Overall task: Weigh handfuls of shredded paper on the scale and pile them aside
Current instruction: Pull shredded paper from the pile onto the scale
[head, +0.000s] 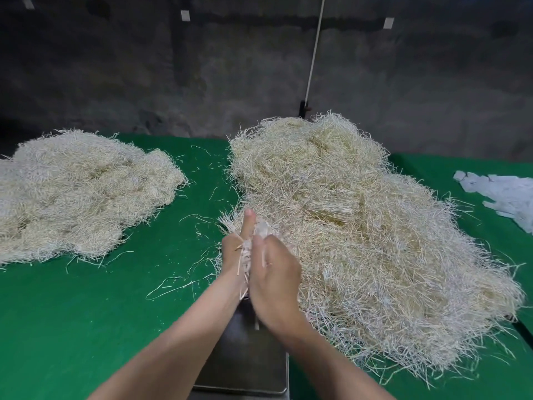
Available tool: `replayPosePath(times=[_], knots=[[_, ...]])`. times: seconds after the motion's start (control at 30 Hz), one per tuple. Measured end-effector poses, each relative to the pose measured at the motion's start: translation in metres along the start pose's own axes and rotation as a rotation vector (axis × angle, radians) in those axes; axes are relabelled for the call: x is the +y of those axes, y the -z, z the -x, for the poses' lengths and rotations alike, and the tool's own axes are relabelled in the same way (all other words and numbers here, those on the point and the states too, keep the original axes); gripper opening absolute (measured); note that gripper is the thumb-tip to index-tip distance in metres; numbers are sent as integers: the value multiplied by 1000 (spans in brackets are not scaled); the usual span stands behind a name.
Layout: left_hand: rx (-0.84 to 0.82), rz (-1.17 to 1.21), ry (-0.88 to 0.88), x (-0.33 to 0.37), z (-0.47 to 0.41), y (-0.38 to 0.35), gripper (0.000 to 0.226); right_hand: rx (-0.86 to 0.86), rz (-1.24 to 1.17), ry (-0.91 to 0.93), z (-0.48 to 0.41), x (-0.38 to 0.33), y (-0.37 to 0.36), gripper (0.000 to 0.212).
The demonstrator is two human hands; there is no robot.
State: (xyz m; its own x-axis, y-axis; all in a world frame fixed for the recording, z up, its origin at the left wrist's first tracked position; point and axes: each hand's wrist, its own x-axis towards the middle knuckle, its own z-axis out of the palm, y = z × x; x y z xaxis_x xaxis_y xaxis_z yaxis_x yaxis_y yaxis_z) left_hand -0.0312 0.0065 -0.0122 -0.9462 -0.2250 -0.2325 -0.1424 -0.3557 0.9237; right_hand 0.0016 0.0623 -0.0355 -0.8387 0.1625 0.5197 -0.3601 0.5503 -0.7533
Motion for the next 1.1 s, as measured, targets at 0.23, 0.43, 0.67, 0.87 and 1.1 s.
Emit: replayPosePath(times=[0.23,0.43,0.67,0.87,1.1], knots=[[-40,-134,-22,-8,13,-8,54,93,-157,-227,-23,14,13,35],[-74,-150,85,-15,7,0,56,-37,-115,-277,-28,22,12,25],[-145,-570,-535,-7,2,8,55,-318,-554,-392,-27,15,17,63],[-72,-253,-187,-24,17,8,95,-2,-555,-645,-44,30,18,48],[226,103,159,-11,0,1,48,-130,52,-87,12,13,-4,37]])
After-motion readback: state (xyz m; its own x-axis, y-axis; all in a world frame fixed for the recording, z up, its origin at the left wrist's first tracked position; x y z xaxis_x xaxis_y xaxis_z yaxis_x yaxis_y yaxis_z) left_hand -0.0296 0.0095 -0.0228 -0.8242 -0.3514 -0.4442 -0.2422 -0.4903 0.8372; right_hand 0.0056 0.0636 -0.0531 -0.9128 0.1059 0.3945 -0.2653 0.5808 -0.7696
